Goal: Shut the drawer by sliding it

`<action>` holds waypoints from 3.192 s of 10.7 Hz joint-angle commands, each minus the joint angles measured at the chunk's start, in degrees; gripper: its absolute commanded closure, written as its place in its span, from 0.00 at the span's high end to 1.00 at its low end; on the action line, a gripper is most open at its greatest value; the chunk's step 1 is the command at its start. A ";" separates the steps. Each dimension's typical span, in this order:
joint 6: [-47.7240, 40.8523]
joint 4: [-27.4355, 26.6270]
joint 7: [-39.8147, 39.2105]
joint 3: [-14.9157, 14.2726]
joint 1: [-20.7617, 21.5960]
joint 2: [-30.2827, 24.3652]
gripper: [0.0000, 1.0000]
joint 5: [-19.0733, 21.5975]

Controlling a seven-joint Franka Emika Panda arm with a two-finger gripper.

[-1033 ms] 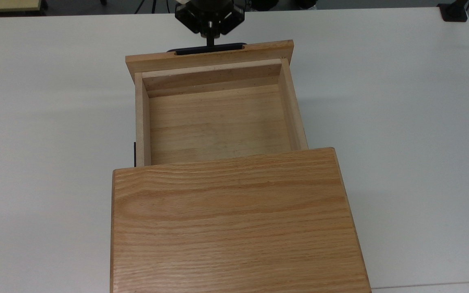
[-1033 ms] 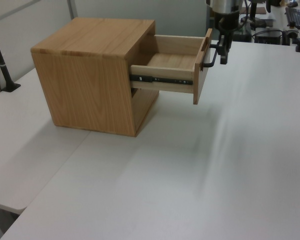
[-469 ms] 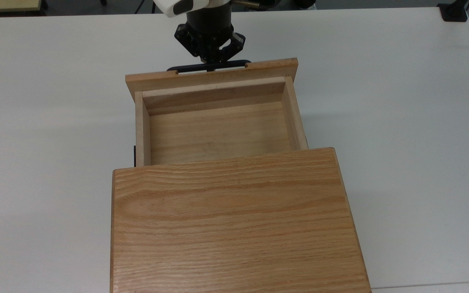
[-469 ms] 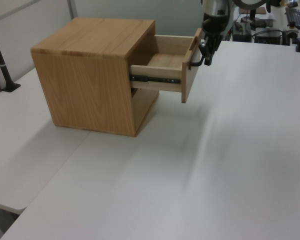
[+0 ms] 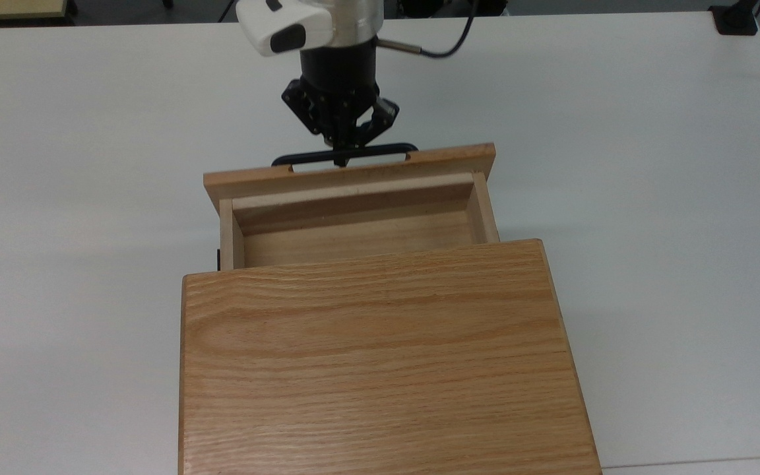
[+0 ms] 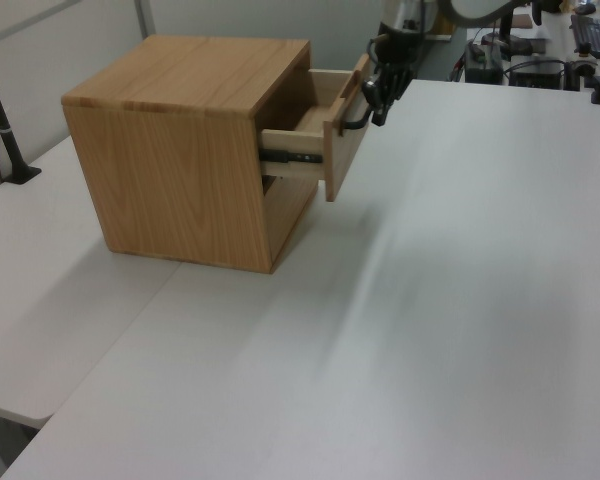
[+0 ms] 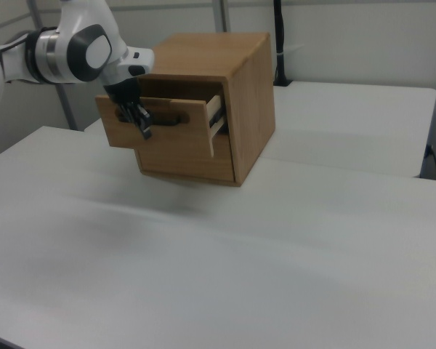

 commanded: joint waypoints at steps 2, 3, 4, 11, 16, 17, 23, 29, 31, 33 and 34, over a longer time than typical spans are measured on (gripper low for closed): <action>7.11 4.69 9.84 -0.15 0.95 4.90 0.00 -5.34; 9.57 4.69 10.90 -0.24 0.95 5.34 0.00 -6.21; 12.81 4.77 13.18 -0.33 0.95 5.95 0.00 -7.96; 21.72 7.85 33.15 -0.42 1.57 11.06 0.00 -23.98; 21.11 7.68 34.39 -0.33 1.13 9.75 0.00 -23.45; 19.63 6.80 33.34 -0.24 0.52 8.26 0.00 -23.10; -10.39 6.09 8.39 0.20 0.51 -0.35 0.00 -6.05; -25.03 -1.98 -5.67 -1.11 0.42 -13.89 0.03 1.42; -24.69 -2.96 -16.97 -4.36 -0.54 -15.05 0.05 4.04; -23.89 -2.52 -33.82 -6.38 -4.39 -14.96 0.11 7.39; -23.63 -2.43 -39.57 -8.13 -4.76 -14.87 0.32 9.23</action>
